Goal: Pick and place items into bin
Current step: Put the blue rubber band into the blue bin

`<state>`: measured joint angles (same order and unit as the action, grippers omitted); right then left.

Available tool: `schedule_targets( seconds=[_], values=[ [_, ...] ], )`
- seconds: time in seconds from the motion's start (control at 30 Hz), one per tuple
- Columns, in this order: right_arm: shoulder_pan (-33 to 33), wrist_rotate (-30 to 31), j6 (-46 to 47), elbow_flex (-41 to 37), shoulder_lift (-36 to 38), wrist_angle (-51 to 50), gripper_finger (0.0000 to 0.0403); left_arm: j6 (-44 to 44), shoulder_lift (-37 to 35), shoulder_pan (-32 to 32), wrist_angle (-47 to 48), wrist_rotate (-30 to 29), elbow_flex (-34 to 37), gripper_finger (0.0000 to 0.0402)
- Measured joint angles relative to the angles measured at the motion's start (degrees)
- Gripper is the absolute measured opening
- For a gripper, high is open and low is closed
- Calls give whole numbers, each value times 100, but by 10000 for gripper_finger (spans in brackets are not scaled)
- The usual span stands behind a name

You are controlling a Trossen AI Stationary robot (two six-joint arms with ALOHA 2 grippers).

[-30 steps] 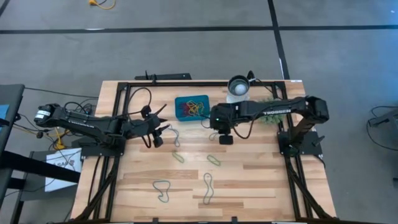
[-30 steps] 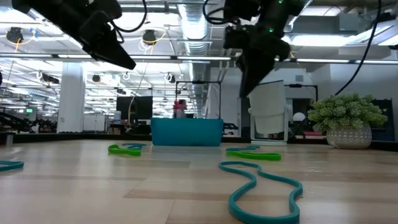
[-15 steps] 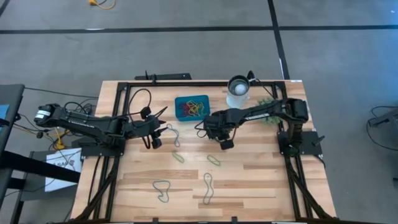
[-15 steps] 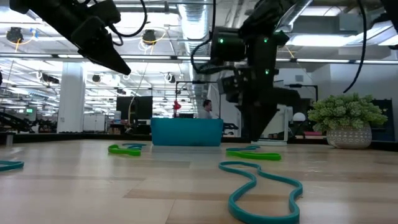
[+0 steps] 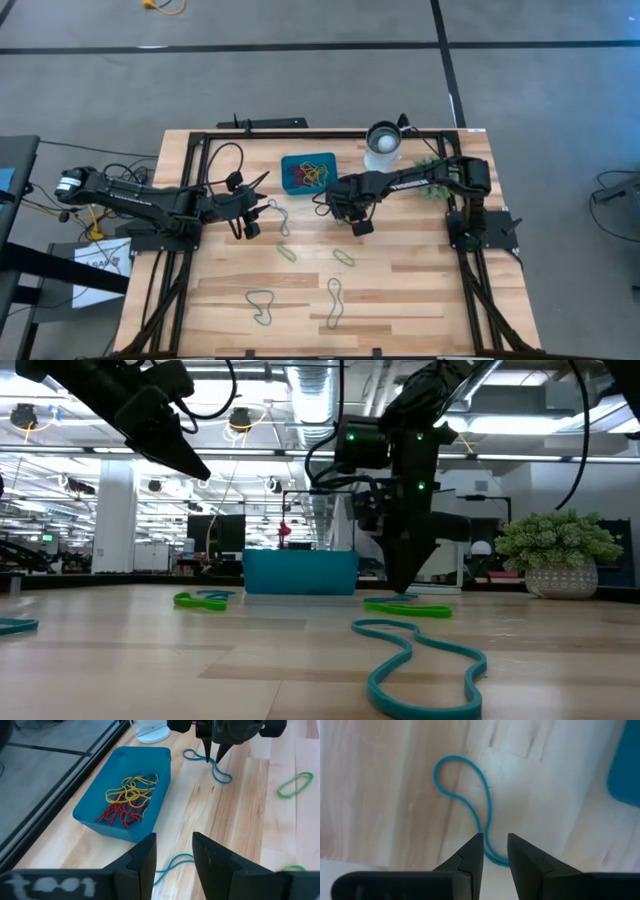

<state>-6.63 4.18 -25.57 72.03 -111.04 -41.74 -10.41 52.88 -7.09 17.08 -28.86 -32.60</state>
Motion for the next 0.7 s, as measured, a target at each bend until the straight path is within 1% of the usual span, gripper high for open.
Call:
schedule_targets(
  seconds=[0.07, 0.33, 0.57, 0.7],
  values=[
    [-4, -113, -123, 0, 0, -44, 81, 2, 0, 0, 0, 2, 0, 116],
    [6, -135, -152, 0, -7, -62, 81, 7, 0, 0, 0, 3, 0, 116],
    [-81, -174, -200, 28, -306, 0, 81, 11, 0, 0, 20, 2, 0, 116],
    [-165, -217, -189, 24, -315, -41, 77, 11, 0, 0, 20, 3, 0, 116]
  ],
)
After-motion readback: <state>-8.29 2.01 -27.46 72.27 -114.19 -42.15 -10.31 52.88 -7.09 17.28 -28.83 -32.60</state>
